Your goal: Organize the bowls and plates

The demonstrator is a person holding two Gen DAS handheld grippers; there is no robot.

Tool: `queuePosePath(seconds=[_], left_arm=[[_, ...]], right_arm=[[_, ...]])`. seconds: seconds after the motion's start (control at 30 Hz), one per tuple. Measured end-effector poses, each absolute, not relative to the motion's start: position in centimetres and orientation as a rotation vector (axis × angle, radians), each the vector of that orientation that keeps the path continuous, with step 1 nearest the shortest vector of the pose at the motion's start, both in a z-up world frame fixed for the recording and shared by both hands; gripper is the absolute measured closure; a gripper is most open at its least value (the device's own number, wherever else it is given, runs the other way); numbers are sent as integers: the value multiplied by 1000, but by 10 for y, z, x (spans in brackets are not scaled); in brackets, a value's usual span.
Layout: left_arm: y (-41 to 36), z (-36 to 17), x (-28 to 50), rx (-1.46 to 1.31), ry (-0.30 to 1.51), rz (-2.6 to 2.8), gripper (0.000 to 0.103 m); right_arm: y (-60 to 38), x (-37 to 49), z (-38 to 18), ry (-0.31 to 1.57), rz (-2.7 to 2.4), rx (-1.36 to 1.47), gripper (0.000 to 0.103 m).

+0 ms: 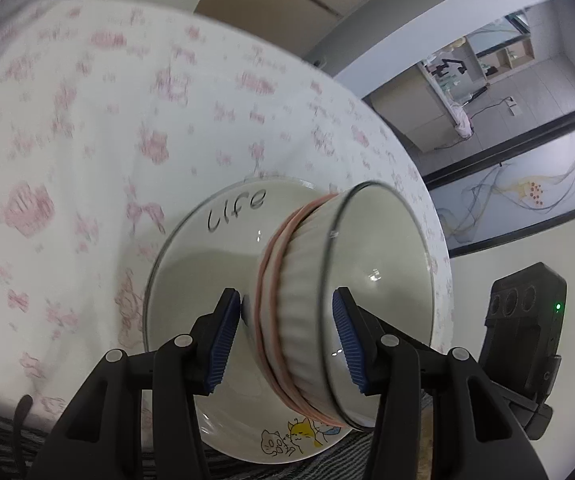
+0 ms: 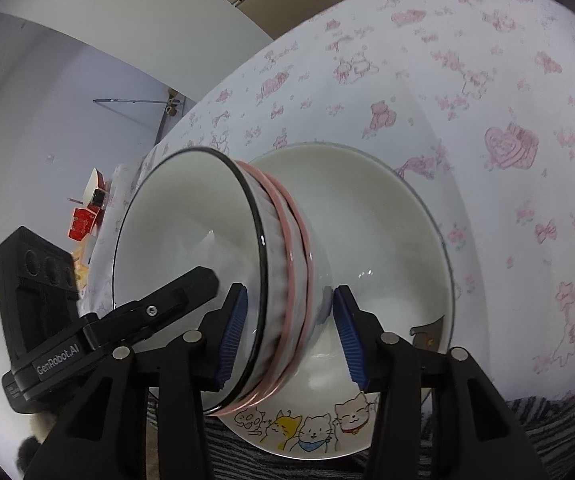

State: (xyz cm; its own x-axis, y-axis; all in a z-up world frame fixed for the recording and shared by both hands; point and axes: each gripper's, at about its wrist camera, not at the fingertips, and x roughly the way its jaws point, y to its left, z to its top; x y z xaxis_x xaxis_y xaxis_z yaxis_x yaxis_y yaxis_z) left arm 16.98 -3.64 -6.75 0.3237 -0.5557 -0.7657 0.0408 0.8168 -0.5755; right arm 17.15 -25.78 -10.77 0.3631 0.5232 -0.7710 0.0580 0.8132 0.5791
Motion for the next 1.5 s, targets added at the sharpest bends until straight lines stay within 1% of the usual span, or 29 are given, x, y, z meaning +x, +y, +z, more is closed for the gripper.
queuePosePath(seconds=[0.27, 0.47, 0.67, 0.83, 0.9, 1.07, 1.13, 1.17, 1.27, 1.3, 1.33, 1.37, 1.4, 1.43, 1.5], left_arm=[[-44, -18, 143, -292, 994, -334, 53], [-41, 18, 110, -145, 799, -267, 53], [-27, 46, 65, -77, 633, -219, 53], [-22, 83, 14, -16, 447, -170, 53], [-19, 95, 1, -17, 423, -157, 53], [-15, 127, -39, -5, 315, -132, 52], [-15, 140, -58, 5, 269, -120, 52], [-14, 147, -69, 3, 243, -117, 49], [-9, 159, -92, -7, 184, -112, 48], [-8, 161, -100, -7, 161, -108, 44], [-7, 164, -110, -4, 125, -103, 40], [-5, 165, -116, -4, 100, -102, 31], [-4, 165, -124, -6, 58, -98, 21], [-4, 165, -130, -4, 25, -90, 17], [-2, 161, -144, -2, -57, -84, 13]], right_arm=[[-261, 166, -88, 1134, 314, 528, 58], [-260, 151, -56, 1015, 297, 400, 58], [-260, 113, -10, 806, 298, 297, 57], [-256, 79, 16, 692, 329, 258, 56], [-255, 63, 28, 640, 341, 255, 55], [-249, 15, 66, 450, 290, 177, 50], [-247, -4, 79, 372, 264, 140, 45], [-246, -15, 85, 336, 259, 129, 44], [-245, -39, 100, 265, 255, 112, 44], [-245, -45, 105, 241, 258, 104, 42], [-244, -51, 108, 214, 257, 98, 37], [-244, -57, 111, 185, 252, 93, 35], [-244, -64, 114, 144, 240, 87, 26], [-243, -68, 116, 109, 228, 85, 15], [-242, -76, 116, 39, 194, 84, 5]])
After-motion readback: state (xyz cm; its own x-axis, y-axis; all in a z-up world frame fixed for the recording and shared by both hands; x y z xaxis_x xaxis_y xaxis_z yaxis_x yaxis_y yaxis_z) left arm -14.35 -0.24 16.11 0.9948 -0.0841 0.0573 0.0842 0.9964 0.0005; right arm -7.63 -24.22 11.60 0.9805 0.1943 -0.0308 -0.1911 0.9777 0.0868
